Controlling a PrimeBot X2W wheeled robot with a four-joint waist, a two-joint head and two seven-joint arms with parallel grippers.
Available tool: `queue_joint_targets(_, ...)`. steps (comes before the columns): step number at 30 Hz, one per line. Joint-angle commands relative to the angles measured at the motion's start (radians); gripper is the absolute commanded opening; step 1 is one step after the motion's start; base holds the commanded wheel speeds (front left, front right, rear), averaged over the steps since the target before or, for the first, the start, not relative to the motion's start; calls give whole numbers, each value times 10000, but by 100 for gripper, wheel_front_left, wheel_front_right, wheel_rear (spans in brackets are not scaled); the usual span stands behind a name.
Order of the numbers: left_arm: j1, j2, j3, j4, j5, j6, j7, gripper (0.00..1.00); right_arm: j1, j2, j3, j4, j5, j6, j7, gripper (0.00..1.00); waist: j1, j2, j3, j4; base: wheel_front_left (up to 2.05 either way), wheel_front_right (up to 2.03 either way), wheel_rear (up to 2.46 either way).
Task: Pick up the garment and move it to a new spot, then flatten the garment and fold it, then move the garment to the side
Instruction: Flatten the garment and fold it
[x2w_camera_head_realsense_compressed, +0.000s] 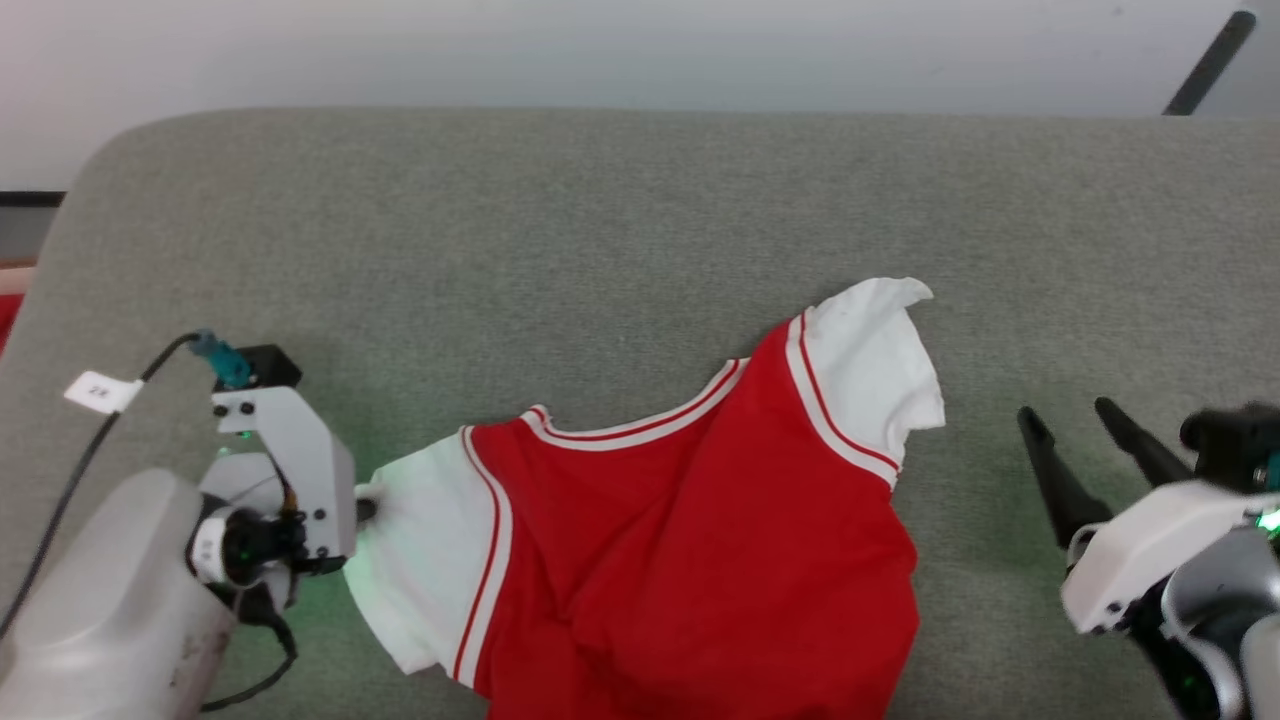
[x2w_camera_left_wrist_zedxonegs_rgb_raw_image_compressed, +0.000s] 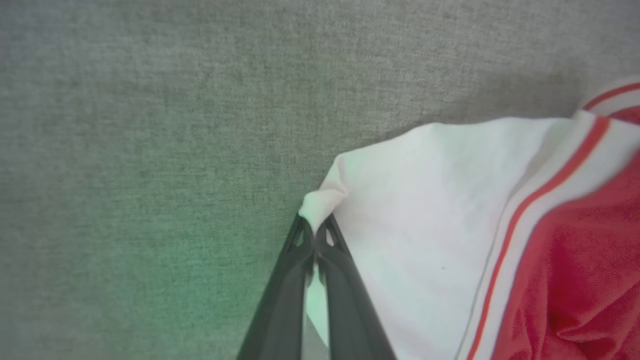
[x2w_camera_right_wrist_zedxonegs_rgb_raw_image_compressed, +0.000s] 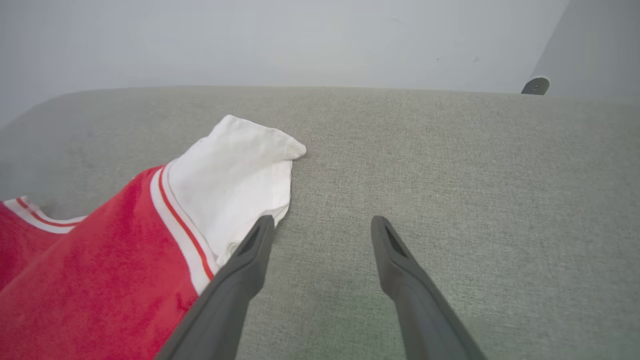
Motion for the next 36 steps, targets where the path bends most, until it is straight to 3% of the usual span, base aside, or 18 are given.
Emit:
queue_joint_targets(1,-22,-260,-99,80,-13,-110,-40,0,-207,-174,-10,-19,47,-10,234,100,0,-1,-17,138,0,0,0)
queue_joint_targets(8,-561,-851,-366,513,173,-474,-424,0,-1527,-1056,167,333,721,-9,2616,100,0,-1,122,754,0,0,0)
queue_joint_targets(14,-1174,-1379,-533,725,269,-759,-741,0,-2707,-1651,379,954,829,-9,3976,100,0,-1,594,1350,0,0,0)
queue_joint_targets(24,-1907,-2059,-723,1203,260,-1125,-1208,0,-4097,-1773,676,2263,765,-9,5887,100,0,-1,1567,2080,0,0,0)
queue_joint_targets(31,-2200,-2181,-771,1890,191,-1241,-1457,0,-4611,-1619,1232,3398,638,-9,7589,100,0,-1,1750,2263,0,0,0)
queue_joint_targets(32,-2239,-2198,-782,1986,172,-1243,-1485,0,-4605,-1594,1331,3572,711,-3,7882,75,0,-1,1747,2280,0,0,0)
queue_joint_targets(33,-2264,-2220,-795,2085,153,-1248,-1506,0,-4609,-1618,1386,3736,678,-3,8150,0,0,-1,1726,2300,0,0,0)
queue_joint_targets(36,-2324,-2243,-815,2446,113,-1297,-1529,0,-4617,-1803,1715,3987,851,-3,8893,0,0,-1,1626,2327,0,0,0)
